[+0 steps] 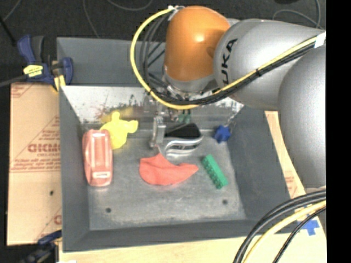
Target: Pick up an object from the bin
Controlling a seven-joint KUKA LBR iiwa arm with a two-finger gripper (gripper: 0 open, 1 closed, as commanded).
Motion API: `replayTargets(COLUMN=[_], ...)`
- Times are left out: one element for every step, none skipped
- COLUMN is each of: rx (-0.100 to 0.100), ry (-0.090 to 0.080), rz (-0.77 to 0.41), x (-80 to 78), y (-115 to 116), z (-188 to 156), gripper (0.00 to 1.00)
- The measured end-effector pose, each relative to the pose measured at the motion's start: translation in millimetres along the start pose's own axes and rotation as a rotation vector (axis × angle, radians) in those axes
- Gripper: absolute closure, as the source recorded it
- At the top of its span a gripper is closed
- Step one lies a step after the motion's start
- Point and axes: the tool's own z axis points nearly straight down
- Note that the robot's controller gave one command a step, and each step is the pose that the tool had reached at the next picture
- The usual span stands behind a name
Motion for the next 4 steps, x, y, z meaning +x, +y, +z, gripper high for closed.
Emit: replayTargets(rx=[0.001,-0.001,0.001,-0.003], ry=[0.001,0.004,0.000,-0.007], rz=[-0.081,-0.103,-0.020,-0.031], x=[44.5,64.8,90.7,98.5], y=[-33.2,-49.1,-49.2,-57.1], z=[75.7,90.3,73.4,118.2], gripper=[0.00,0.00,0.00,0.00])
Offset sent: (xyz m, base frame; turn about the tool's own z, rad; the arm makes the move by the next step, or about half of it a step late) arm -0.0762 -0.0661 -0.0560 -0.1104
